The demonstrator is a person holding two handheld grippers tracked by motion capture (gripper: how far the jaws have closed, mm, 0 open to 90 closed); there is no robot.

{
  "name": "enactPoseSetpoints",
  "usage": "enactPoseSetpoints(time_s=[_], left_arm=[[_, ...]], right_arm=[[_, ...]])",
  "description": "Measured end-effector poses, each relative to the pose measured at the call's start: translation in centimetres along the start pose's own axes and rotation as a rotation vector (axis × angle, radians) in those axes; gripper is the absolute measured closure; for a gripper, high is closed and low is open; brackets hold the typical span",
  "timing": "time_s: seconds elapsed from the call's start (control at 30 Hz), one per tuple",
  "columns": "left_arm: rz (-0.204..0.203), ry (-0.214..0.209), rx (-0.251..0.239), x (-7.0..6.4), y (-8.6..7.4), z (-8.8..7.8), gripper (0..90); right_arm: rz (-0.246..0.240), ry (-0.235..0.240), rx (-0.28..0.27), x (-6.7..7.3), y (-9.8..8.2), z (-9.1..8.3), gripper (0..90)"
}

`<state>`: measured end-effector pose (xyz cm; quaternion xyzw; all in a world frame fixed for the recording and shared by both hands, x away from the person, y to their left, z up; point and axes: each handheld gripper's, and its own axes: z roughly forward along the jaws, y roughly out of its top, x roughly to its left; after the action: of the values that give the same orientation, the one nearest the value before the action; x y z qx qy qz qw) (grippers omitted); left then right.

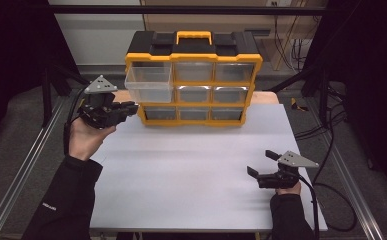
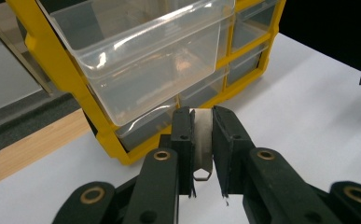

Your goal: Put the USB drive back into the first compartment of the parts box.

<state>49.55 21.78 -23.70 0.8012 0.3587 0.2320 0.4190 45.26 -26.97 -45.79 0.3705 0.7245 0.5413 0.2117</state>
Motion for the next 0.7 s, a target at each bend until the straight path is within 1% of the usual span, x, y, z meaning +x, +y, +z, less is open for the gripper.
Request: enactPoseSetpoints(time_s=[0.07,0.1,0.17,0.2,0.27,0.3,0.37,0.4,0.43,0.63,0.7], left_arm=[[0.0,0.0,-0.006,0.0,0.2,-0.1,78.1],[0.009,0.004,-0.013,0.0,0.3,-0.1,78.1],[-0.002,0.0,-0.01,0.0,0.4,-0.1,78.1],[0.008,0.004,-0.015,0.1,0.5,-0.1,78.1],[0.0,0.0,-0.011,0.1,0.7,-0.2,78.1],[0.009,0.004,-0.017,0.1,0.8,-0.2,78.1],[0.008,0.005,-0.021,0.1,1.0,-0.3,78.1],[0.004,0.002,-0.013,0.1,1.1,-0.3,78.1],[0.011,0.005,-0.021,0.1,1.2,-0.4,78.1],[0.005,0.008,-0.031,0.2,1.6,-0.6,78.1],[0.007,0.007,-0.034,0.2,1.8,-0.7,78.1]], right_arm=[[-0.001,0.0,-0.001,0.0,0.0,0.0,2.2],[0.0,-0.001,-0.001,0.0,0.0,0.0,2.2],[0.0,0.0,-0.003,0.0,0.0,0.0,2.2],[0.0,0.001,-0.003,0.0,0.0,0.0,2.2],[0.001,0.0,-0.001,0.0,0.0,0.0,2.2],[-0.001,0.0,-0.001,0.0,0.0,0.0,2.2],[0.0,0.0,-0.001,0.0,0.0,0.0,2.2],[0.001,0.0,-0.001,0.0,0.0,0.0,2.2],[0.001,0.001,-0.001,0.0,0.0,0.0,2.2],[-0.002,0.0,-0.001,0.0,0.0,0.0,2.2],[0.003,0.001,0.001,0.0,0.0,0.0,2.2]])
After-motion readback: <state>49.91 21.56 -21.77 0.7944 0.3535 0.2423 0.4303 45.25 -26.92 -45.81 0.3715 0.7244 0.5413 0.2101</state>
